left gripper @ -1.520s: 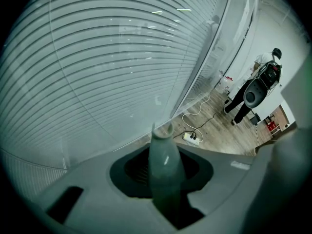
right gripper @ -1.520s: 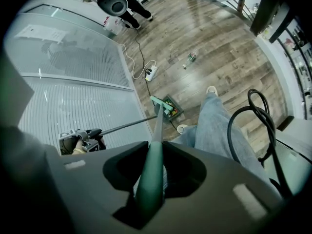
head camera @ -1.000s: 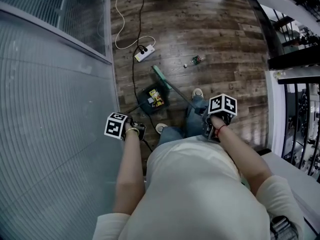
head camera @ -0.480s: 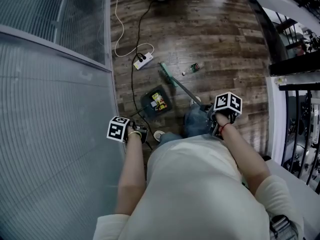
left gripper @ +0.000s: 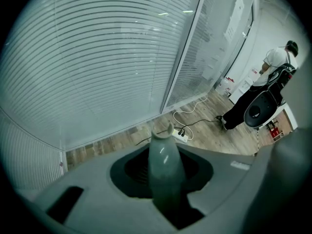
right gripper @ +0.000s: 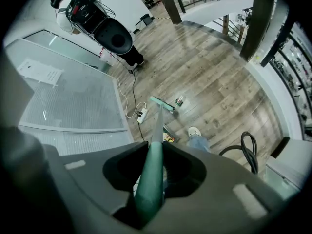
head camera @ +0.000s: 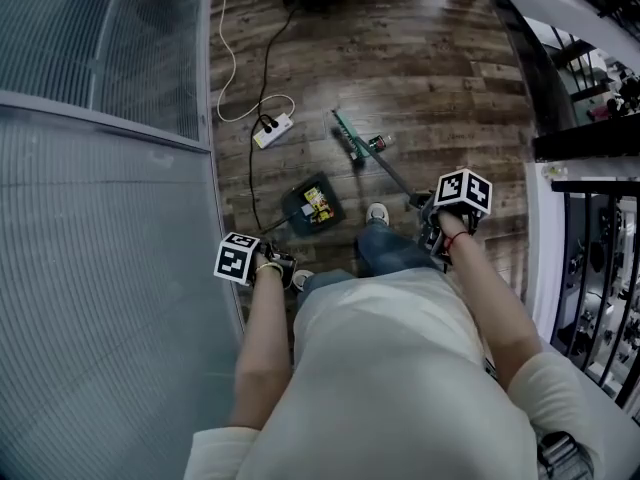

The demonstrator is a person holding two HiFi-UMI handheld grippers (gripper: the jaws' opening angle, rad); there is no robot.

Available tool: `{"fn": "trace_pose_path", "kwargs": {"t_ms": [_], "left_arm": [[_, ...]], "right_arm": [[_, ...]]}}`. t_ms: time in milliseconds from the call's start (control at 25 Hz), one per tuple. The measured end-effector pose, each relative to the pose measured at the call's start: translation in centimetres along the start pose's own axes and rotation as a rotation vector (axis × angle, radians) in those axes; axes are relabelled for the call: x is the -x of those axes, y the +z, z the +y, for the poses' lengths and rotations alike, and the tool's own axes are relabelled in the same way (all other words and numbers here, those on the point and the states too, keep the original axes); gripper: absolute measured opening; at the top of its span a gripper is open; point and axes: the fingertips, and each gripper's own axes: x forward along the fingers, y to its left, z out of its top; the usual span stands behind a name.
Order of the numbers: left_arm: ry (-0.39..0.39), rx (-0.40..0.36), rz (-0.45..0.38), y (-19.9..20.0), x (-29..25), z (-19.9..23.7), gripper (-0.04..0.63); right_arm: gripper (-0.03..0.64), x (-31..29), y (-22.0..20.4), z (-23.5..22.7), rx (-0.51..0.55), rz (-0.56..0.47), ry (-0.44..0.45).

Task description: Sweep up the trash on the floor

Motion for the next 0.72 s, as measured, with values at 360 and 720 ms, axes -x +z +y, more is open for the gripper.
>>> {"fn": "trace_pose_path", "kwargs": {"t_ms": [360,720], "left_arm": [[0.009,0.046,-0.012,-4.4,0.6,-5.2,0.092],[0.034,0.071,-0.019,-7.6,0.2,-8.5,0.092]], "right_arm": [[0.097,1.2,9.3,-4.6,0.069,-0.033,-0.090],[0.098,0.1,15.8,-7.6,0.201,-0.022,-0.228]]}}
